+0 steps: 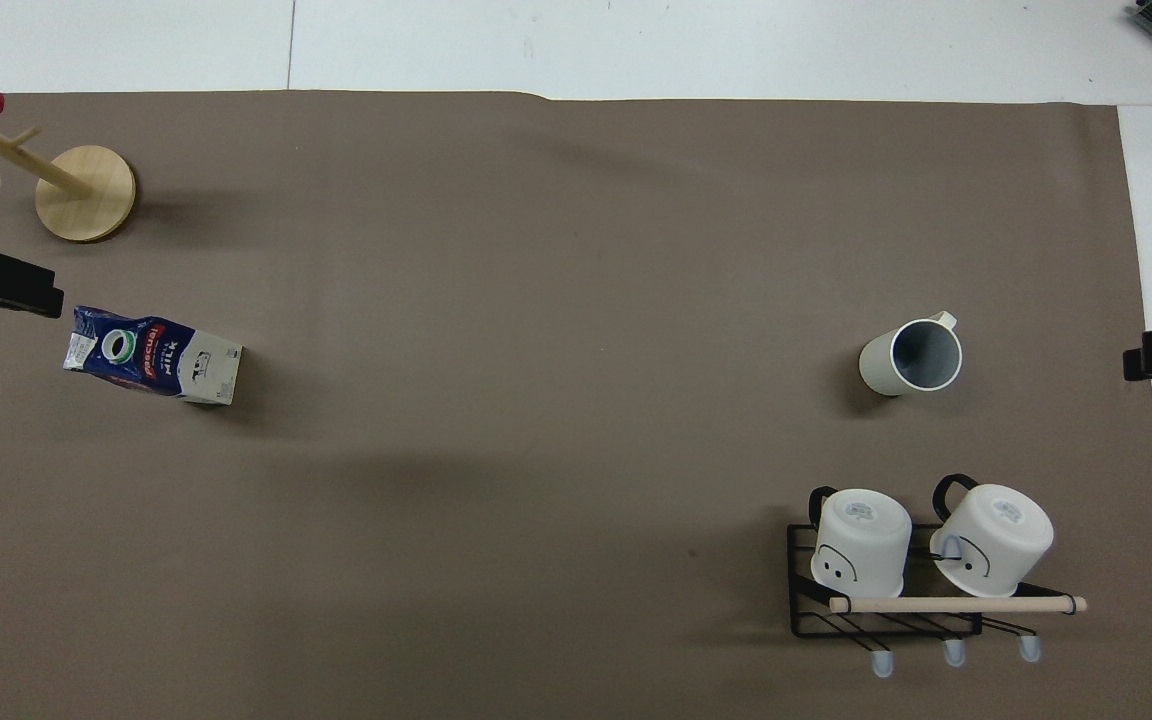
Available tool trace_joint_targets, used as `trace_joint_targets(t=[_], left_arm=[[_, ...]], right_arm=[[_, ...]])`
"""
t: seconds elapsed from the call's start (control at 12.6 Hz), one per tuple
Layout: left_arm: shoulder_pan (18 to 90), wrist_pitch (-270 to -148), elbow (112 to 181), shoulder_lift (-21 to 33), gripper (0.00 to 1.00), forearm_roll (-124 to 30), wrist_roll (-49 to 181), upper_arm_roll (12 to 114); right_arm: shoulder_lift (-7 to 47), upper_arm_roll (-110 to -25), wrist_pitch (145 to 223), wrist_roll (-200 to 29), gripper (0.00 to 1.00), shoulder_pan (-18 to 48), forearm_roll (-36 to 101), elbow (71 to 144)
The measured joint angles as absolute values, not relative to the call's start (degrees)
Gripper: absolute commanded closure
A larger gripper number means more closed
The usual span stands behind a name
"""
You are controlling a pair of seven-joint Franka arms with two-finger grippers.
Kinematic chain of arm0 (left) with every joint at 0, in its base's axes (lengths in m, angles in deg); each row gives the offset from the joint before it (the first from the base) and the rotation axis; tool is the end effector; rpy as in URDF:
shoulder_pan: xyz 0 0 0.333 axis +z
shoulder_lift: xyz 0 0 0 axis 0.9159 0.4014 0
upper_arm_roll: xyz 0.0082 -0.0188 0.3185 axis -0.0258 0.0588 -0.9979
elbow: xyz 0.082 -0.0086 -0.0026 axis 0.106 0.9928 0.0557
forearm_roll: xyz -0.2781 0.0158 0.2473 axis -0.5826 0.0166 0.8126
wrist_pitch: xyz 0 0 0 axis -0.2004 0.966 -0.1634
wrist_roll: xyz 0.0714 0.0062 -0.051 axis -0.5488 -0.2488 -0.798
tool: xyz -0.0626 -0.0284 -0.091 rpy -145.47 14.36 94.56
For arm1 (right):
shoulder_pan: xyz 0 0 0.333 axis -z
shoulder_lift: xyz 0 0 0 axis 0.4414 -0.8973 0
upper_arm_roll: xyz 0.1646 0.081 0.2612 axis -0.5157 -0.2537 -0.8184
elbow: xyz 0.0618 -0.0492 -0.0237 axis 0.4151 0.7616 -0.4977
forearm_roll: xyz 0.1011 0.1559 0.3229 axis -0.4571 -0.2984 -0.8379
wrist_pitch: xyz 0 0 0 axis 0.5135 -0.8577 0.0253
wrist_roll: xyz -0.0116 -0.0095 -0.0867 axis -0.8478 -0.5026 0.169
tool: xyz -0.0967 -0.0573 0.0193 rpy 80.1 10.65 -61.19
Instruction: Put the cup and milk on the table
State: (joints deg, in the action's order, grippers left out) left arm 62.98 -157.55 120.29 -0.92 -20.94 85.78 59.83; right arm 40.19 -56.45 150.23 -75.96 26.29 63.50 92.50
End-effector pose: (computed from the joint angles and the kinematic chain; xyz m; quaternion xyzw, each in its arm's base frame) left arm 0.5437 -0.0259 0.6454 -0.9979 0.0628 -0.0112 0.0075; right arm 0.4922 -0.0339 0.6711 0.9989 -0.0474 0.0045 0.0009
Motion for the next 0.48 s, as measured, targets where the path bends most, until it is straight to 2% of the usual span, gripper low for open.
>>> trace_joint_targets(t=[0.48], left_arm=[[63.0, -157.5, 120.3, -1.0, 0.0, -20.9, 85.8, 60.0]], right_arm=[[40.2, -56.7, 150.2, -76.0, 0.0, 26.0, 63.5, 92.5]])
